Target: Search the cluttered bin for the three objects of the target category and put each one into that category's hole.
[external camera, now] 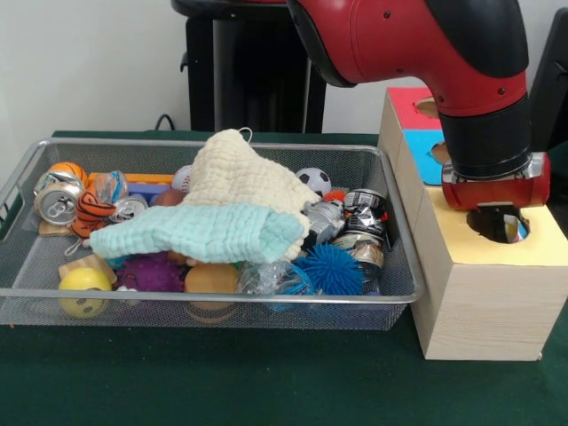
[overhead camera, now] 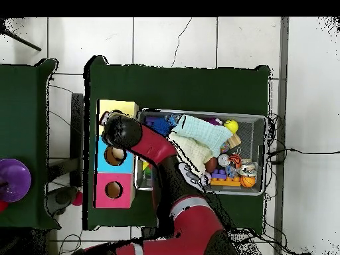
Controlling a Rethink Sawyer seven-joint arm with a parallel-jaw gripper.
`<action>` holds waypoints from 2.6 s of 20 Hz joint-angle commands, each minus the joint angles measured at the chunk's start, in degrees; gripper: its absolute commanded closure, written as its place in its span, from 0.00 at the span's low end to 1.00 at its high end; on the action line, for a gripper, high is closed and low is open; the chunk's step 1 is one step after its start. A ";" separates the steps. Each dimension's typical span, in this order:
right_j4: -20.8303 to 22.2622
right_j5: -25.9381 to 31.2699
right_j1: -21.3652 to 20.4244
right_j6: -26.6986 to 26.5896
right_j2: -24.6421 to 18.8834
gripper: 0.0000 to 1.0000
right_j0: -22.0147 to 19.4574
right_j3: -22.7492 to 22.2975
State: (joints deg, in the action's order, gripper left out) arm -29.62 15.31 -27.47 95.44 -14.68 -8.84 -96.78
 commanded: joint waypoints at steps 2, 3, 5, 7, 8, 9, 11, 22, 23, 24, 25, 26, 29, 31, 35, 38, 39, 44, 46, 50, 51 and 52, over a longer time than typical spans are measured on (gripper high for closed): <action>-0.60 -2.08 6.08 11.98 1.23 1.00 2.19 2.15; -0.40 -1.04 5.81 12.20 3.43 1.00 3.54 2.86; 1.08 0.53 6.40 11.31 9.17 1.00 6.88 6.17; 1.41 1.75 7.33 11.91 15.07 1.00 10.23 9.13; 1.54 2.38 7.59 12.04 16.69 1.00 11.05 9.82; 1.35 3.22 8.08 13.03 19.90 1.00 12.79 10.95; 1.10 3.87 8.66 14.03 23.57 1.00 14.61 11.69; 3.46 7.12 12.61 10.78 34.21 1.00 19.90 15.71; 4.12 7.77 12.91 9.92 34.80 1.00 20.15 16.29; 4.39 8.01 13.02 9.51 35.10 1.00 20.26 16.53; 4.95 8.66 13.16 9.00 35.64 1.00 20.47 16.94; 5.36 9.01 13.21 8.66 35.92 1.00 20.55 17.15; 7.45 9.83 13.51 6.64 36.74 1.00 20.54 18.26; 8.63 10.06 13.63 5.92 36.83 1.00 20.33 18.80; 10.42 16.35 12.62 5.13 35.67 1.00 19.41 19.30; 10.07 22.50 9.80 5.34 32.51 1.00 17.78 17.77; 10.20 24.73 8.58 4.87 31.71 1.00 17.29 17.30; 10.16 30.35 5.25 5.15 31.09 1.00 16.75 16.22; 9.97 32.48 4.18 5.01 30.36 1.00 16.23 15.94; 9.60 36.07 1.55 5.12 29.46 1.00 15.54 14.77; 9.51 36.29 0.85 5.07 29.35 1.00 15.42 14.25; 9.67 36.42 0.46 4.89 29.20 1.00 15.31 14.00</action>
State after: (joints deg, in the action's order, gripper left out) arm -23.18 42.54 -25.22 95.44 16.75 10.68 -76.32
